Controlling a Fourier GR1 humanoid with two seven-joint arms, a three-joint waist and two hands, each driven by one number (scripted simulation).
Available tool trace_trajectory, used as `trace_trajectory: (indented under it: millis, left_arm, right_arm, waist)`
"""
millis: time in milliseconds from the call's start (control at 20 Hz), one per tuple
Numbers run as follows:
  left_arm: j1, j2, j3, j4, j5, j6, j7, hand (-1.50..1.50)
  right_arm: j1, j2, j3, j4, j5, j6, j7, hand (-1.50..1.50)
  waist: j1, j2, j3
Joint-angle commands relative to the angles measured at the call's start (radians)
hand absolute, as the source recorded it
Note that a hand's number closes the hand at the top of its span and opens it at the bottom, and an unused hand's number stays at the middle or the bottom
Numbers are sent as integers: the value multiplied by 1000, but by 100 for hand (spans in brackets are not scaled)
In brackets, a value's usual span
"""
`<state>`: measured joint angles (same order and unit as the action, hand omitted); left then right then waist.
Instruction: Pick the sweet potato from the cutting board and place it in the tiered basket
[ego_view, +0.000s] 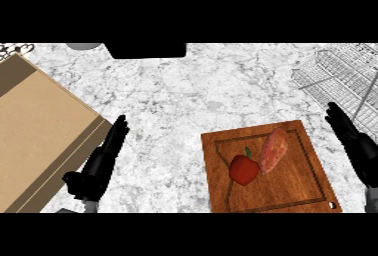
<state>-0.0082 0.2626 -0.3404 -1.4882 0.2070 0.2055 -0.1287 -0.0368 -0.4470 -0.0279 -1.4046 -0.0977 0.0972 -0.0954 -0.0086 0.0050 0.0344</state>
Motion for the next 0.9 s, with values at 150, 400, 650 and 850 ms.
trace_trajectory:
  millis: [150,400,650,850]
  left_arm:
    - [64,52,83,54,-26,101,74,0]
    - [131,45,122,94,-6,142,82,0]
    - [133,26,104,94,-22,156,86,0]
    - [91,14,83,114,-47,153,96,0]
  right_arm:
    - [-10,32,-194,-148,64,-369,80,150]
    - [61,124,-463,-80,73,-742,195,-150]
    - [116,357,-402,-364,175,-1006,146,-150]
    - [261,427,-203,-539,383,-1034,323,-150]
  waist:
    - [-27,-20,-38]
    - [-115,-26,-38]
    - [-53,-19,-41]
    - [-21,-6,-43]
